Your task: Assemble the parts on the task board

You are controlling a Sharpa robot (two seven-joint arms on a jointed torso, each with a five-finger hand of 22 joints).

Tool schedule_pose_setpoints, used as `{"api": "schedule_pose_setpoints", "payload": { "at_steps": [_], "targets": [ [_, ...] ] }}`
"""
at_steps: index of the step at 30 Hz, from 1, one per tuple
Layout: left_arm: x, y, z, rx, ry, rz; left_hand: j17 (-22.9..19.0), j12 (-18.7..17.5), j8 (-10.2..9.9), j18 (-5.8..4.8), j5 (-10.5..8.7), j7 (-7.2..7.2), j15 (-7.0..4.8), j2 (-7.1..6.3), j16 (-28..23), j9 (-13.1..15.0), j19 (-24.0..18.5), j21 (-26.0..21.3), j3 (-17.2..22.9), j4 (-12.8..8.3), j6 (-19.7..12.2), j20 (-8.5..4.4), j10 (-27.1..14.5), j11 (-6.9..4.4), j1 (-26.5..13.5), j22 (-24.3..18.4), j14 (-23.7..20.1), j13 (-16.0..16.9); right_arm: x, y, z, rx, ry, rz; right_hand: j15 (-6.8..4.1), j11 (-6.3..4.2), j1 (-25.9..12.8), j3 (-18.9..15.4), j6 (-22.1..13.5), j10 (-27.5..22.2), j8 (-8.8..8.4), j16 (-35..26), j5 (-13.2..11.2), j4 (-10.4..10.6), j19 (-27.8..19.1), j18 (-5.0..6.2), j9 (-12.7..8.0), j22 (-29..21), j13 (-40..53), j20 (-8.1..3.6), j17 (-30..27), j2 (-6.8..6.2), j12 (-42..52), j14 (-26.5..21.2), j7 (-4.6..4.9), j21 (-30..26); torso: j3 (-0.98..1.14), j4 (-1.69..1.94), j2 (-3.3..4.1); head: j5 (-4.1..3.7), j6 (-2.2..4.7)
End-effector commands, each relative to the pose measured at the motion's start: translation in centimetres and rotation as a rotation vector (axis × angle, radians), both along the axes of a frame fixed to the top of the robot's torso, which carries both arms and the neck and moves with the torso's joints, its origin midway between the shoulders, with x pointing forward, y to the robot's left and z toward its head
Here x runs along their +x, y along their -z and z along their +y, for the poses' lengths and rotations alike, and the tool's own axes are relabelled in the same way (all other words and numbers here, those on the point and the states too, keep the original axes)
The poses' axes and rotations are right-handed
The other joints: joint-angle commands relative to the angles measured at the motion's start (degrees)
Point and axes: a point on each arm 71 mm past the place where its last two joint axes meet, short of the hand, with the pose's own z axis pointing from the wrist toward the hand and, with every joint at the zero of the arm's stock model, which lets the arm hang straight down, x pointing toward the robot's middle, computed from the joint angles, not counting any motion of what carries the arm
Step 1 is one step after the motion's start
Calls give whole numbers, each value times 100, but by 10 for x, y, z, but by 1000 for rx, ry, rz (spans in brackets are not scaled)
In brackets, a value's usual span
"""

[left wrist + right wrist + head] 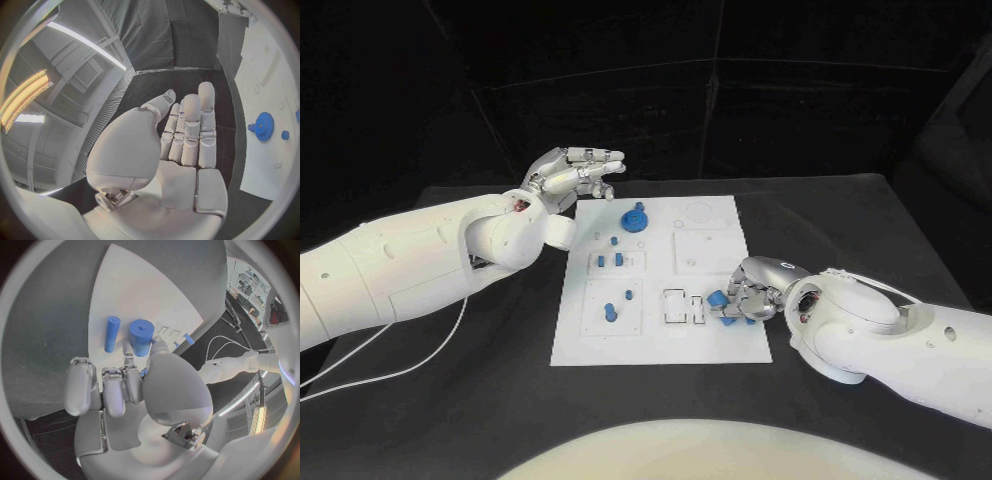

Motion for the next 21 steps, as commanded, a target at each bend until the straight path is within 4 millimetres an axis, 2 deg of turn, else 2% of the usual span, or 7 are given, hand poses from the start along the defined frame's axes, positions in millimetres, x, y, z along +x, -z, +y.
{"api": "schedule_pose_setpoints", "payload": {
  "at_steps": [1,5,9,16,21],
  "targets": [
    [0,-1,-1,-9,11,-3,-6,17,23,33,18,-6,17,25,18,-4,-28,-36,-42,-7,-48,-4,-34,-15,16,-6,-40,8,-4,-5,1,50,32,-46,-53,-33,84,-9,72,33,56,25,122,-24,102,-37,62,32,674,-46,1507,9,35,615,-20,27,5,-2,-1,5,3],
    [0,-1,-1,-9,12,-3,-6,17,23,33,18,-6,17,25,18,-4,-28,-36,-42,-7,-48,-4,-34,-15,16,-6,-40,8,-10,-12,3,114,55,-64,-69,-50,67,-43,100,46,82,26,189,6,106,-39,101,47,687,-64,1509,29,39,616,-37,37,-3,4,-1,5,27],
    [0,-1,-2,-10,14,-3,-6,17,23,33,18,-6,17,25,18,-4,-28,-36,-42,-7,-48,-4,-34,-15,16,-6,-40,8,-14,-17,6,162,71,-75,-71,-52,57,-52,101,44,84,26,198,15,107,-40,108,51,684,-68,1509,35,35,616,-39,39,-10,29,1,-3,36],
    [-1,-1,-1,-9,12,-3,-6,17,23,33,18,-6,17,25,18,-4,-28,-36,-42,-7,-48,-4,-34,-15,16,-6,-40,8,-15,-16,14,187,71,-56,-75,-56,46,-63,109,51,91,26,202,24,107,-41,119,54,692,-72,1509,40,40,616,-44,41,-5,2,5,50,25],
    [-1,-1,-1,-10,14,-3,-6,17,23,33,18,-6,17,25,18,-4,-28,-36,-42,-7,-48,-4,-34,-15,16,-6,-40,8,-14,-14,24,189,54,-30,-85,-68,3,-98,130,61,107,26,180,44,107,-41,147,55,702,-81,1509,60,43,616,-58,42,-9,7,5,50,23]
  ]
}}
